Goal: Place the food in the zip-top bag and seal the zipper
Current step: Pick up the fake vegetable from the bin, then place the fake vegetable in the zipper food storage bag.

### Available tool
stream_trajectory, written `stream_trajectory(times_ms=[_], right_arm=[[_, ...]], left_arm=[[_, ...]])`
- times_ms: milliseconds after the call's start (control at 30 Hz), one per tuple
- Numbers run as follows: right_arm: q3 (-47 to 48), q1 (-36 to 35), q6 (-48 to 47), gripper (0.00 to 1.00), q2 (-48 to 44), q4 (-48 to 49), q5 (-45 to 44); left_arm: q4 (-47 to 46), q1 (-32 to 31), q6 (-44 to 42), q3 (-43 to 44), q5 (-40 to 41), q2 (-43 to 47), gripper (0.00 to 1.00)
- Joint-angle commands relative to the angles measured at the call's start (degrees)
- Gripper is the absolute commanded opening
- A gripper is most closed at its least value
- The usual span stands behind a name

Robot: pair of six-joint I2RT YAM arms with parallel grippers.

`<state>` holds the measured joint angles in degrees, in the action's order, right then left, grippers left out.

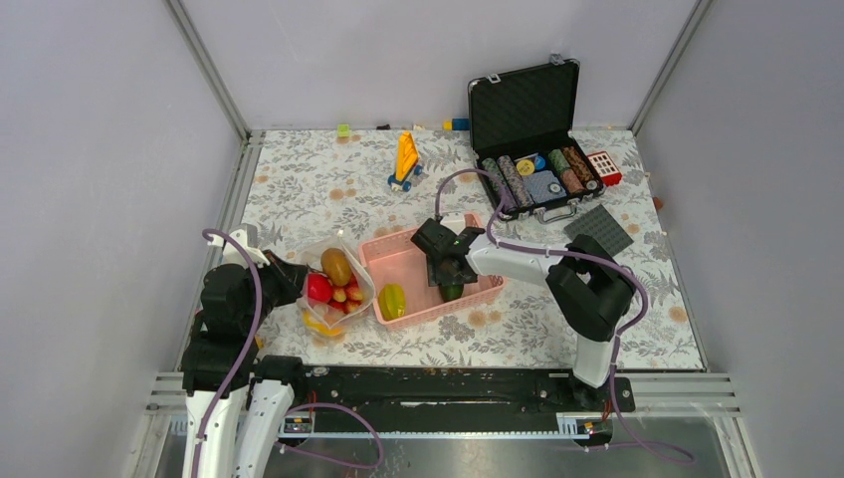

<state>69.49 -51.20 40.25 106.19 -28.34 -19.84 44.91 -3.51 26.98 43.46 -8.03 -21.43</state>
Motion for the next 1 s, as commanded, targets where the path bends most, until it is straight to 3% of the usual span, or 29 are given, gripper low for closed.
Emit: stream_trajectory(times_ms=[0,133,267,400,533,633,967], right_arm=[[1.2,0.4,-2.9,0.54,0.0,0.2,-0.1],[1.4,0.4,-4.2,0.41,-1.6,1.3,-0.8],[0.1,0.3,-7.3,0.36,-6.5,6.8,1.2],[-3.7,0.3,-12.0,0.31,-13.3,15.9,5.2],[-11.4,-0.7,-15.4,0.26,-21.8,31.6,12.8],[-14.8,-1.9,-16.7,0.25,-26.3,40.9,17.8],[-8.2,-9.1,-20.8,0.25,-25.6,50.1,29.1]], left_arm=[[-3.4,1.1,-0.3,0.3,-0.4,0.4,0.00],[-3.4,1.2,-0.3,0.3,-0.5,0.3,0.00],[-3.5,1.2,-0.3,0.4,-0.5,0.3,0.00],[-3.5,1.2,-0.3,0.3,-0.5,0.5,0.00],[-3.4,1.2,-0.3,0.4,-0.4,0.2,0.00],[-3.4,1.2,-0.4,0.4,-0.6,0.2,0.00],[-3.5,1.2,-0.4,0.5,-0.6,0.1,0.00]])
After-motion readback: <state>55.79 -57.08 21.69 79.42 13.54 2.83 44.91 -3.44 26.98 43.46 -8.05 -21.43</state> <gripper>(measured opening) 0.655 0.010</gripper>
